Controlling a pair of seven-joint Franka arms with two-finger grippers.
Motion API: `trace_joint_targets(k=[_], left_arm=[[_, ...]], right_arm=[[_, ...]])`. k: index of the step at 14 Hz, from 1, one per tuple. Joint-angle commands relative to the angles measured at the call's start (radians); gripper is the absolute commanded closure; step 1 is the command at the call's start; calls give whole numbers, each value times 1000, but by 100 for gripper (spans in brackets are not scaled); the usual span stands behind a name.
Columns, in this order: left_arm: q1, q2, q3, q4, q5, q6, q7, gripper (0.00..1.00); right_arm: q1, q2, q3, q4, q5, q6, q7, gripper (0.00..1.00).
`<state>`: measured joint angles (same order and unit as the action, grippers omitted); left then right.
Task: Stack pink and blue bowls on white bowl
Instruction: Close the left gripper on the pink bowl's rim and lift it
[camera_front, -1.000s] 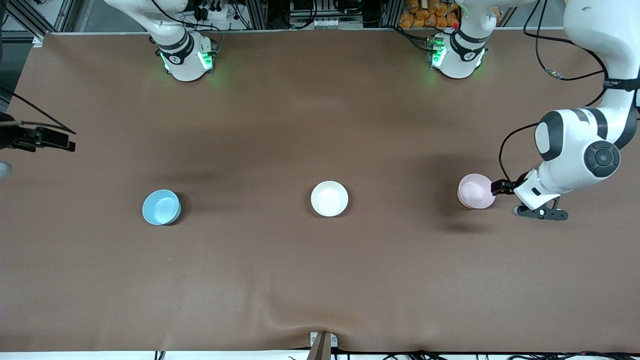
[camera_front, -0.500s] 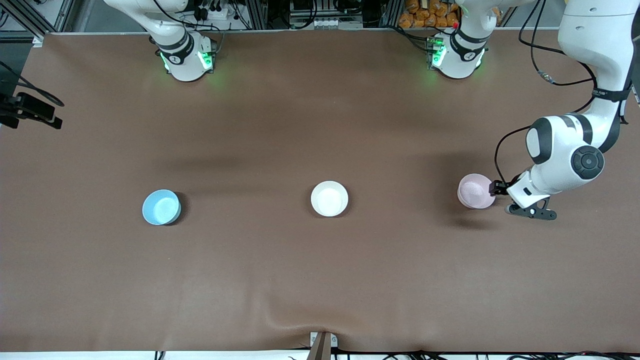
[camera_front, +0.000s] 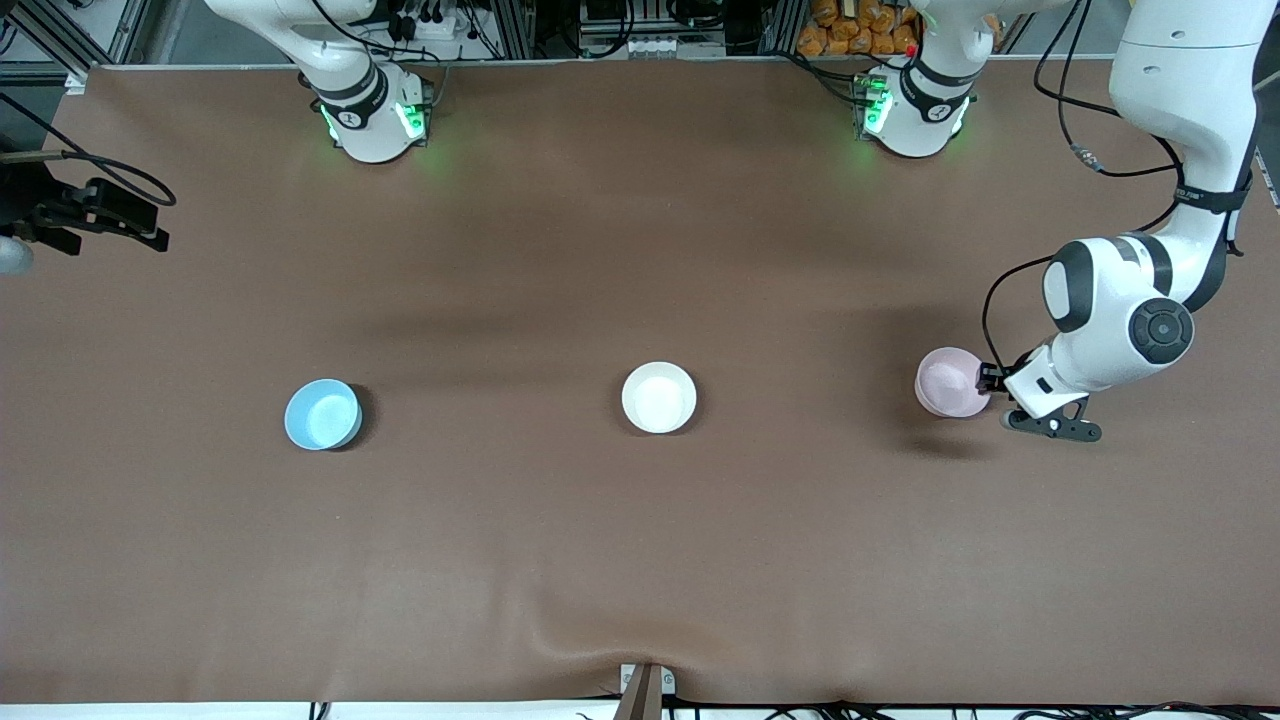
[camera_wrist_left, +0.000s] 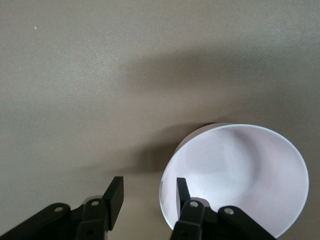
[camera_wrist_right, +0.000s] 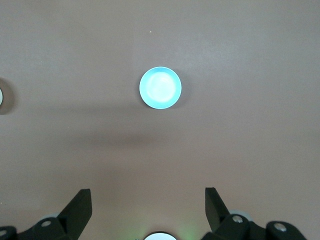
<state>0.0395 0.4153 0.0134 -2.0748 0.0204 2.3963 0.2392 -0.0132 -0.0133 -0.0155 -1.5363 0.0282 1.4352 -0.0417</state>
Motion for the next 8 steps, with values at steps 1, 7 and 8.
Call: trace_joint_targets(k=[1, 7, 8], left_arm=[[0, 10, -6, -4, 13, 20, 3, 66], [-3, 8, -7, 4, 10, 20, -6, 100], [-4, 5, -9, 8, 9, 18, -6, 100]], right_arm=[[-5, -33, -4, -19, 1, -4, 11, 0], [-4, -24, -37, -16, -1, -13, 11, 0], [-4, -21, -46, -16, 2, -13, 13, 0]])
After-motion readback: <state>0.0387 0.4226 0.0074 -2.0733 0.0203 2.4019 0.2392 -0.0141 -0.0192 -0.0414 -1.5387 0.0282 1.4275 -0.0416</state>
